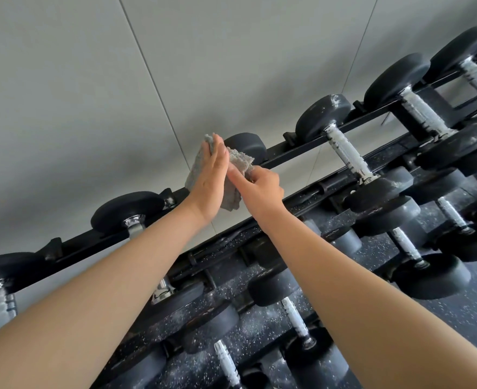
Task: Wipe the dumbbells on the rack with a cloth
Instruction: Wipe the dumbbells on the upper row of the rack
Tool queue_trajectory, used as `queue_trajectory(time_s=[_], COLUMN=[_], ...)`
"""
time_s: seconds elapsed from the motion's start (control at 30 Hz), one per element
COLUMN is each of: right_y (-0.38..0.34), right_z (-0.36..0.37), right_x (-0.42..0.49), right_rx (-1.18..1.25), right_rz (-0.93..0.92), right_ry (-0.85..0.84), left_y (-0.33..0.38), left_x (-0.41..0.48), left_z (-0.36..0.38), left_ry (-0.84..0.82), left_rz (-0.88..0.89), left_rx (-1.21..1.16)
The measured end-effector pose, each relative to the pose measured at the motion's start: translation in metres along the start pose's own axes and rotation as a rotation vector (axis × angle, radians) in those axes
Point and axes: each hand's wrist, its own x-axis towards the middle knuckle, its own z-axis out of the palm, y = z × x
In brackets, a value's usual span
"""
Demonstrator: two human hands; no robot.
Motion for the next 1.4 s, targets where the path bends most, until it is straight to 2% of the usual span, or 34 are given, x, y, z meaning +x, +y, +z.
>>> queue_trajectory(time_s=[0.07,0.17,0.27,0.33,0.4,0.47,0.53,0.67,0.73,0.9,1.07,1.2,1.4], right_y=[0.003,0.003,0.000,0.000,0.001,0.002,0.002,0.002,0.002,0.005,0.024,0.040,0.058], right_z=[0.003,0.004,0.004,0.002,-0.002,-0.007,-0.011,-0.020,-0.025,-0.055,-0.092,-0.111,-0.133], right_x=[0.001,0.001,0.000,0.000,0.000,0.000,-0.001,-0.008,-0.012,-0.022,-0.029,-0.041,-0.040], right_rx=[-0.019,0.064,0.137,0.202,0.274,0.331,0.363,0.333,0.329,0.280,0.307,0.356,0.378], right_rz=[-0.031,-0.027,0.006,0.040,0.058,0.062,0.082,0.049,0.011,-0.023,0.033,0.081,0.101], right_ry=[0.035,0.031,0.037,0.047,0.065,0.104,0.142,0.184,0.218,0.304,0.513,0.662,0.828], left_y=[-0.003,-0.007,-0.015,-0.021,-0.025,-0.024,-0.025,-0.028,-0.026,-0.005,0.018,0.024,0.024], left_x=[0.003,0.003,-0.004,-0.007,-0.012,-0.014,-0.013,-0.005,-0.006,-0.005,0.011,0.020,0.034], left_z=[-0.002,-0.005,-0.004,-0.004,-0.001,0.004,0.007,0.011,0.015,0.034,0.066,0.096,0.133], left_ry=[-0.026,0.008,0.082,0.188,0.321,0.362,0.322,0.237,0.215,0.112,-0.085,-0.217,-0.291], left_rz=[-0.038,0.001,0.121,0.153,0.034,-0.184,-0.327,-0.424,-0.388,-0.182,0.070,0.163,0.248], left_rx=[-0.059,0.012,0.126,0.198,0.178,0.021,-0.148,-0.364,-0.396,-0.250,-0.084,-0.010,-0.001])
